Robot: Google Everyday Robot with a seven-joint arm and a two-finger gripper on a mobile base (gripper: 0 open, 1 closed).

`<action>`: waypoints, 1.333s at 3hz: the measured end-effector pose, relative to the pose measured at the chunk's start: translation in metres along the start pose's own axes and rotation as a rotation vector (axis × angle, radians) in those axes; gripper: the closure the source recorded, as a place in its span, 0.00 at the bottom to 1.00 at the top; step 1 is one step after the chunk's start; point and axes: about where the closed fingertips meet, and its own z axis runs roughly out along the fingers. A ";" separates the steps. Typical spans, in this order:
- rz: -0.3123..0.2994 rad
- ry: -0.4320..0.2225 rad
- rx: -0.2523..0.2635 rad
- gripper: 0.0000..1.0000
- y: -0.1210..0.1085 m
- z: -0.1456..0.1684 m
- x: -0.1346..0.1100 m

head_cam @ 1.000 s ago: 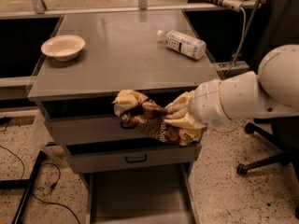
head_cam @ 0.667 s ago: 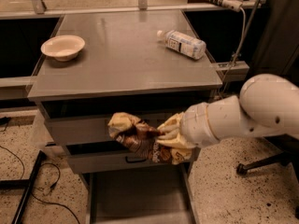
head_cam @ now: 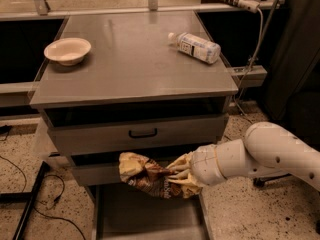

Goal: Place brown chip bag into bottom drawer

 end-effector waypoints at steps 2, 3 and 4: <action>0.006 -0.133 -0.049 1.00 0.013 0.016 0.059; 0.006 -0.133 -0.049 1.00 0.013 0.016 0.059; 0.009 -0.088 -0.022 1.00 0.017 0.030 0.064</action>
Offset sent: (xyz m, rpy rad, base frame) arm 0.0064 -0.0454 -0.0764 0.1838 0.0456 0.0784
